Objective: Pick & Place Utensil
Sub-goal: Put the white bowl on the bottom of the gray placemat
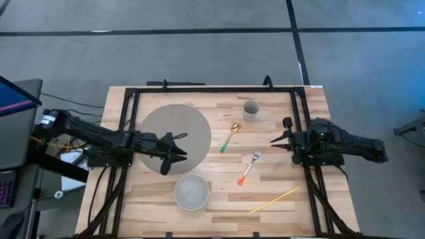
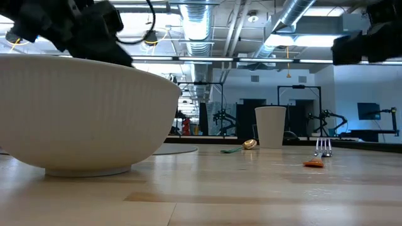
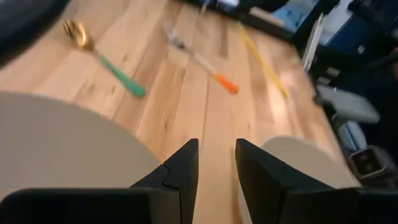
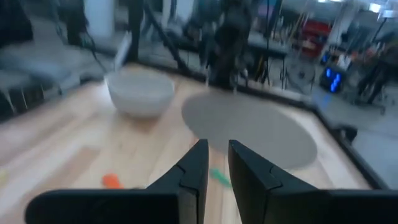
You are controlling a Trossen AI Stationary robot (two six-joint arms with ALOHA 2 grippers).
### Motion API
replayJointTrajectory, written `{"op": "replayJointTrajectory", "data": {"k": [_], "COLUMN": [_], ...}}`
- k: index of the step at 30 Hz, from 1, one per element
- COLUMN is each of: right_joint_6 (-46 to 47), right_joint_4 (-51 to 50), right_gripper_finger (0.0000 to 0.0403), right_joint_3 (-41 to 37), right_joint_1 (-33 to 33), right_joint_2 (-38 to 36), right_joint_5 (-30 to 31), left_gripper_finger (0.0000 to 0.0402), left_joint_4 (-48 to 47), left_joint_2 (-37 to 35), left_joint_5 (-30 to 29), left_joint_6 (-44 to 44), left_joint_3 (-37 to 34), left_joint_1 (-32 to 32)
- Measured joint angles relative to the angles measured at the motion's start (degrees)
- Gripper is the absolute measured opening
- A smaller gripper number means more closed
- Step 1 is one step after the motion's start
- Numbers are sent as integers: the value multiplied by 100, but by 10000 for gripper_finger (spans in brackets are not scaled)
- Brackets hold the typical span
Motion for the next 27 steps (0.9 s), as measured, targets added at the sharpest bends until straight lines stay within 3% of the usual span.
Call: {"op": "replayJointTrajectory", "data": {"k": [6,12,19,22,27], "right_joint_6": [1678,958,764,483,481], "right_joint_4": [1578,3018,3971,4130,3848], "right_gripper_finger": [56,56,56,56,56], "right_joint_3": [-2,-2,-2,-2,0], "right_joint_1": [217,251,243,236,236], "right_joint_2": [83,81,81,85,351], "right_joint_5": [-64,-43,-32,515,2130], "left_gripper_finger": [108,115,159,175,181], "left_joint_4": [381,396,371,421,386], "left_joint_2": [535,715,715,765,1119], "left_joint_5": [499,523,528,532,523], "left_joint_6": [202,632,592,270,113], "left_joint_3": [31,173,171,213,455], "left_joint_1": [0,-11,-122,-193,-234]}}
